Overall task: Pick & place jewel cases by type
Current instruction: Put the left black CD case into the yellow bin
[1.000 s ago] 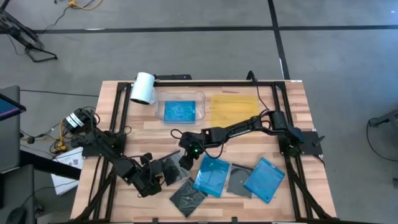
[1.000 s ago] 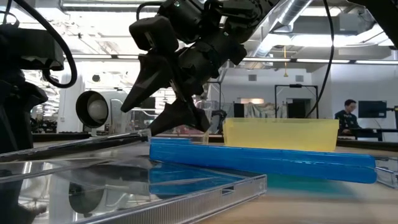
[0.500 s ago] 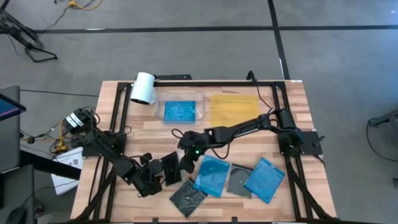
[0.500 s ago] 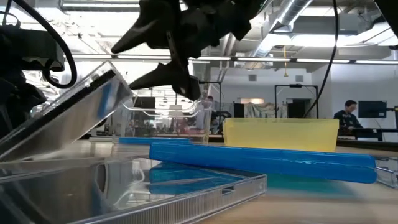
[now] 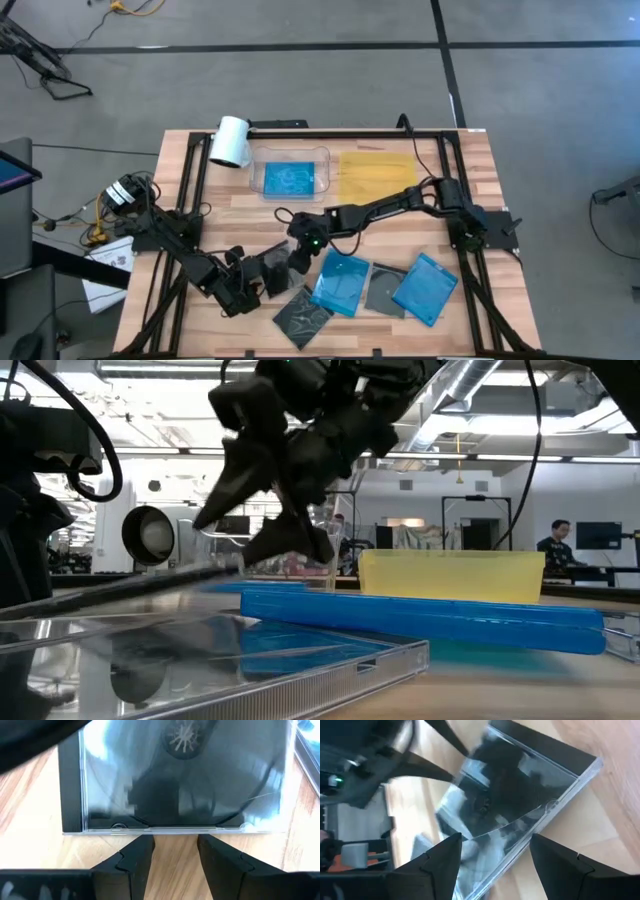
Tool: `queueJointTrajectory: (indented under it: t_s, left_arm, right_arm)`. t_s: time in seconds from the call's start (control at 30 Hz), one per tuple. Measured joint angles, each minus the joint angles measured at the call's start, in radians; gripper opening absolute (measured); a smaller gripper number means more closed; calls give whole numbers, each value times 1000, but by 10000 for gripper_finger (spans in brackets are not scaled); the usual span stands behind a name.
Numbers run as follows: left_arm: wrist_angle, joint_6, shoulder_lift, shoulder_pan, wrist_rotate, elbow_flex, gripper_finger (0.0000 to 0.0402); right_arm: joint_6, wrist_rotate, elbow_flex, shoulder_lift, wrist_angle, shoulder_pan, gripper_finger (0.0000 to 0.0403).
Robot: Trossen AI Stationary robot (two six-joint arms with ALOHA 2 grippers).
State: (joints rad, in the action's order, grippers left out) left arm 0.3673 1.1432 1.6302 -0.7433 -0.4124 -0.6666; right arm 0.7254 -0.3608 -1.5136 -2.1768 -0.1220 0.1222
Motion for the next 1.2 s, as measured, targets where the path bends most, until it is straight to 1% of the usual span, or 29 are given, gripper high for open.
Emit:
queueJointTrajectory:
  t_s: [0.33,0.5,0.63,0.73,1.0,1.2]
  left_arm:
    - [-1,0,0,0,-25,0,160]
    - [6,0,1,-7,-39,0,160]
    - [11,0,3,-10,-53,0,160]
    - [14,-1,3,-11,-58,0,160]
    - [13,8,3,-11,-67,1,160]
    - [14,11,3,-11,-73,1,160]
  right_arm:
    - [-14,-22,0,-3,24,0,228]
    - [-56,-30,-1,28,36,8,228]
    - [-97,-43,-15,56,105,16,227]
    - [-95,-53,-11,58,94,22,227]
    - [-71,-22,-5,35,54,11,227]
    - [-80,-4,-4,33,87,6,227]
